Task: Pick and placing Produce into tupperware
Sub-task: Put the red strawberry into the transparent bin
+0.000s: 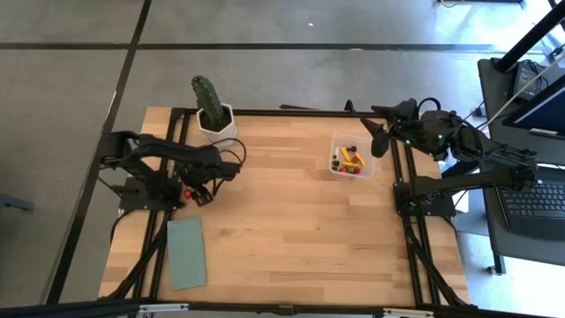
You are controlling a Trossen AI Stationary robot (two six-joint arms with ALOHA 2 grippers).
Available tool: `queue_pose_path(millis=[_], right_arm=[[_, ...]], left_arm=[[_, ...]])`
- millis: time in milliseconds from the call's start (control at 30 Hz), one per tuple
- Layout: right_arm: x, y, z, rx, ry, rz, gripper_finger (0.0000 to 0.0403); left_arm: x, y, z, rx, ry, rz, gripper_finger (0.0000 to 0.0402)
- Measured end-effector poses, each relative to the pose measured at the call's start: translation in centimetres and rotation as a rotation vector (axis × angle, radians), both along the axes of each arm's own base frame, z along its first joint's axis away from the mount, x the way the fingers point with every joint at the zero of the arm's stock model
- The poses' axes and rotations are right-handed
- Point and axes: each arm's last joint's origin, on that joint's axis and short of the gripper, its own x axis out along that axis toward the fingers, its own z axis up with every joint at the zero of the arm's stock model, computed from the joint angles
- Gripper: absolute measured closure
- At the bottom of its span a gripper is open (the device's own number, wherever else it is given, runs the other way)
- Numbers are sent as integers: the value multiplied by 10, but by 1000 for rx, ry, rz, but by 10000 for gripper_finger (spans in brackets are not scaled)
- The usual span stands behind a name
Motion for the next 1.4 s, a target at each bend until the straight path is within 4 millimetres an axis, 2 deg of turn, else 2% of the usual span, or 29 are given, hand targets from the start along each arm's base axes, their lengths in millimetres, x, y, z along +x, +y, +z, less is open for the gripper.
queue_pose_path(millis=[367, 800, 1267, 1400], right_arm=[[8, -1, -3, 3, 28, 0, 148], [11, -1, -5, 4, 38, 0, 148], [11, -1, -5, 1, 41, 1, 148], [11, -1, -5, 1, 41, 1, 148]], left_arm=[[10, -5, -33, -70, 174, -97, 180], [18, -5, -56, -120, 177, -105, 180], [18, -5, -59, -130, 190, -101, 181], [18, -6, -59, -139, 188, -93, 195]])
